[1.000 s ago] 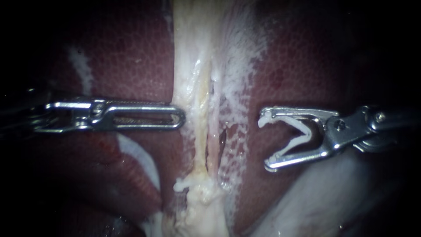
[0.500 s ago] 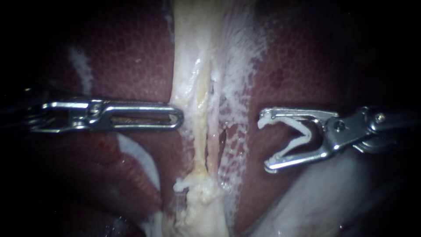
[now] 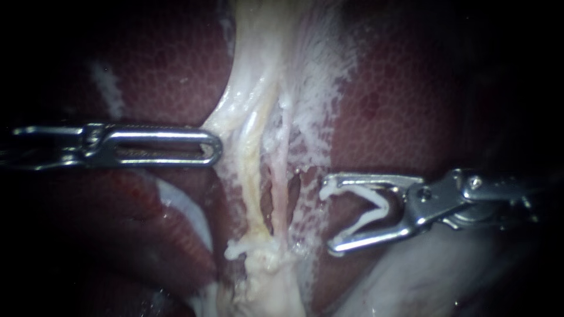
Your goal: Clipping second clip left tube
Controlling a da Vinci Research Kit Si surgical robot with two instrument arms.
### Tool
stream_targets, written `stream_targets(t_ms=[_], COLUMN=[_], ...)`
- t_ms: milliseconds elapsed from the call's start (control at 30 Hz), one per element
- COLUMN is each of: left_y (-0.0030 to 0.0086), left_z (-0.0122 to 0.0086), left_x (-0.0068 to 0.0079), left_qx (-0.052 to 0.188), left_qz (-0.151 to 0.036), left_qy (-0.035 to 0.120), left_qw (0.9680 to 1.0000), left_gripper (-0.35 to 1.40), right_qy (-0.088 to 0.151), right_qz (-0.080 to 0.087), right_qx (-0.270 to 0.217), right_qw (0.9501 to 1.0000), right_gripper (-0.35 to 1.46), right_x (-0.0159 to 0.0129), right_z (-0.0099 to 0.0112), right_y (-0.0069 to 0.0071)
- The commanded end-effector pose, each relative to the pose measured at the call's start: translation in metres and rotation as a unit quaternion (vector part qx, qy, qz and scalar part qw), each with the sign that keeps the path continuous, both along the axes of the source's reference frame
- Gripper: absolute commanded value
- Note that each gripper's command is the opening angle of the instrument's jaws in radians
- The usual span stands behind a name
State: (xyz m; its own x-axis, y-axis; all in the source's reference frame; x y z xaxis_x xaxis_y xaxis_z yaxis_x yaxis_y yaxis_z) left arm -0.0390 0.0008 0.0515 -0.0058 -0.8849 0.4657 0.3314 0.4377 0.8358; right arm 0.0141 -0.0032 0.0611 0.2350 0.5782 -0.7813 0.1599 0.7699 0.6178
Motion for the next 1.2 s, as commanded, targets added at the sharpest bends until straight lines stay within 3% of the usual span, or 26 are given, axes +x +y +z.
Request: stream_targets(t_ms=[33,433,667,867,1200], left_y=[0.0000,-0.0004,-0.0005,-0.0006,-0.0004], left_z=[-0.0001,-0.0010,-0.0012,-0.0013,-0.0009], left_x=[0.0000,-0.0001,-0.0002,-0.0003,-0.0002], left_qx=[0.000,-0.001,-0.001,-0.001,-0.001], left_qz=[0.000,-0.001,-0.001,-0.001,0.000], left_qy=[0.000,-0.002,-0.002,-0.002,-0.002], left_qw=[1.0000,1.0000,1.0000,1.0000,1.0000], left_gripper=[-0.35,-0.35,-0.35,-0.35,-0.35], right_qy=[-0.003,-0.017,-0.021,-0.024,-0.019], right_qz=[-0.003,-0.020,-0.025,-0.040,-0.057], right_qx=[0.000,0.008,0.010,0.013,0.026], right_qw=[1.0000,0.9996,0.9994,0.9988,0.9979], right_gripper=[0.58,0.58,0.57,0.55,0.54], right_x=[0.0004,0.0043,0.0050,0.0065,0.0088], right_z=[0.0003,0.0041,0.0047,0.0051,0.0058], right_y=[-0.0002,-0.0017,-0.0016,-0.0016,-0.0031])
